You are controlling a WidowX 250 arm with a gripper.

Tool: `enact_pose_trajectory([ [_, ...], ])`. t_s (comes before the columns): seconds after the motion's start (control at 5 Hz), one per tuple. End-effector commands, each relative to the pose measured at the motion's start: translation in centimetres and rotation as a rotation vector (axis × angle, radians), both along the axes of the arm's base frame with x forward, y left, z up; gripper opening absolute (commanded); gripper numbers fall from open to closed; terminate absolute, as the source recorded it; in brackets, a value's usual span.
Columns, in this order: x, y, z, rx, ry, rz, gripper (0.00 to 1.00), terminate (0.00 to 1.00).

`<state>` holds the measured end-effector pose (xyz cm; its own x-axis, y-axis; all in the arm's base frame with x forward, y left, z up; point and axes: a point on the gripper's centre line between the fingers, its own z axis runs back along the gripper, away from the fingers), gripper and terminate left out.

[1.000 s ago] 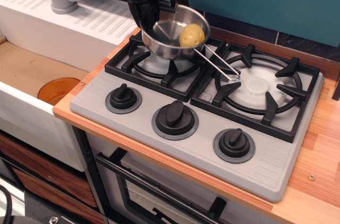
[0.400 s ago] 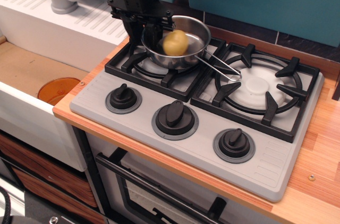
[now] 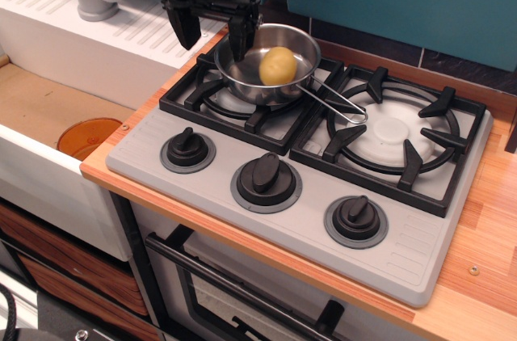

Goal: Put potato in pot or pan an put pot or pan on stove

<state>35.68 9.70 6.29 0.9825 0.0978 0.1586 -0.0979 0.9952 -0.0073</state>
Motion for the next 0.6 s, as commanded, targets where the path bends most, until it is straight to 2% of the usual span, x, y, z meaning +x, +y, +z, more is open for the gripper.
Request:
enact_pose_trajectory([
  [0.0,0.7,-2.0,5.6,0.050,-0.082,0.026,1.00,0.00],
  [0.4,-1.2,-6.9,8.2,0.084,-0.062,0.076,1.00,0.00],
])
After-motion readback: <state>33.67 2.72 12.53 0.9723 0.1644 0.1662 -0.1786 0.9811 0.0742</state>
